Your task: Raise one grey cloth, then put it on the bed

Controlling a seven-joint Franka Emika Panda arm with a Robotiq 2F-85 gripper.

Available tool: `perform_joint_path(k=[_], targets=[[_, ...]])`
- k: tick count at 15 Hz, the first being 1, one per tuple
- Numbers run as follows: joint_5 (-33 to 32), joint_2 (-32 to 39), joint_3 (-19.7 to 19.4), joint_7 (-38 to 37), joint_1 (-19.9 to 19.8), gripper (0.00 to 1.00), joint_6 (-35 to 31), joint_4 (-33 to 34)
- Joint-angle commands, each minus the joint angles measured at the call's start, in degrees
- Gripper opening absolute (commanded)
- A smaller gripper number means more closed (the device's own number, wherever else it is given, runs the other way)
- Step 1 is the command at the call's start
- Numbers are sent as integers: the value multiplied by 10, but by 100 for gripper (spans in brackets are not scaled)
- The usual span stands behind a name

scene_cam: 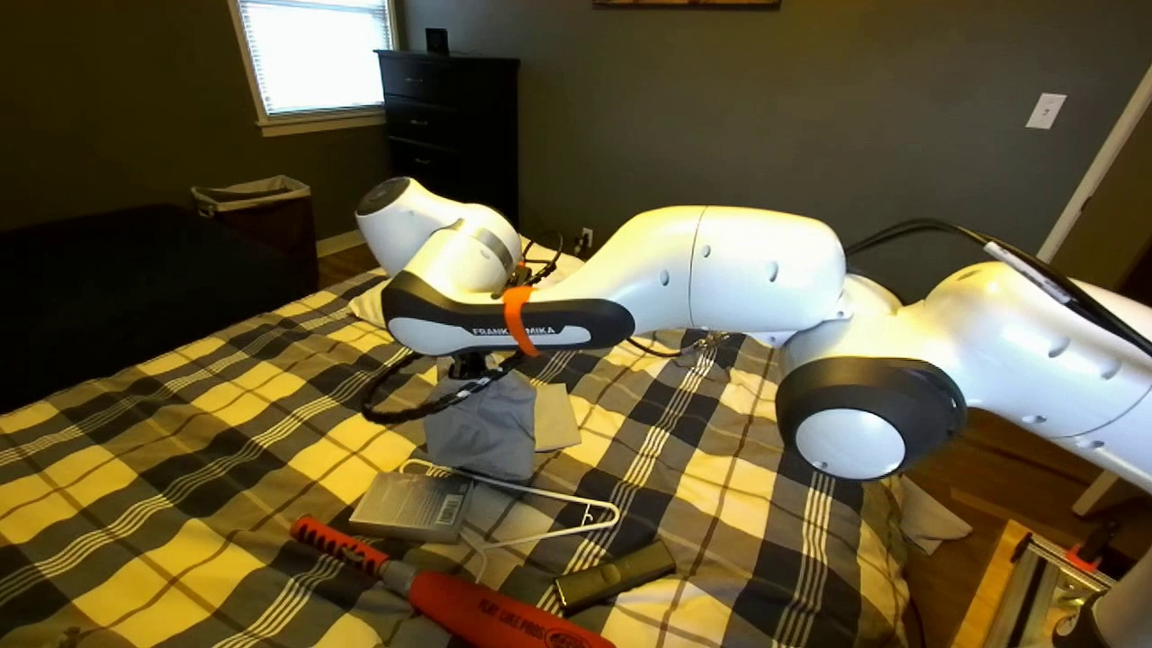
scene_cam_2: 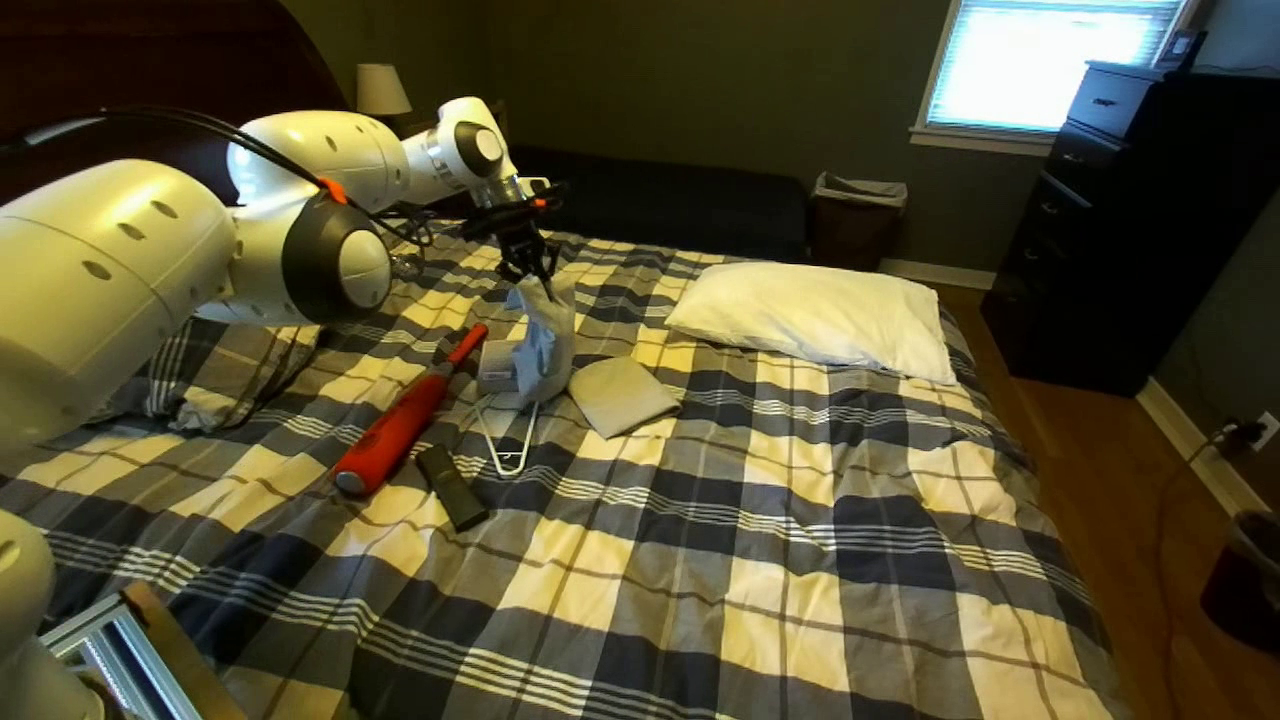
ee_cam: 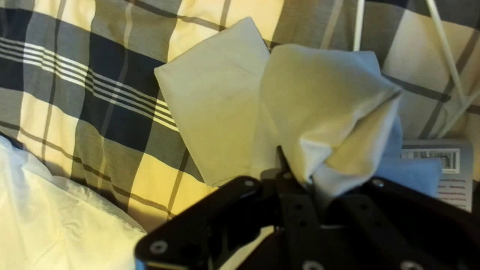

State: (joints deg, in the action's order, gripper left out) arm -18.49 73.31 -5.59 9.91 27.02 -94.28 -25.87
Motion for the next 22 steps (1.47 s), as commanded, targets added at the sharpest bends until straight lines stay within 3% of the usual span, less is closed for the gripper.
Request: perform_joint_path(k=[1,4,9,15,17,22], targets=[[6,16,10,100,-41,2,-15,7],[5,28,2,112,-69,2,2,10],[-21,62,-47,-9,-81,2,-2,20],[-47,76,-89,-143,-63,2,24,12],[-27,77,-69,-145,-66,2,35,12],[44,91,10,-85,-91,2,-54,15]])
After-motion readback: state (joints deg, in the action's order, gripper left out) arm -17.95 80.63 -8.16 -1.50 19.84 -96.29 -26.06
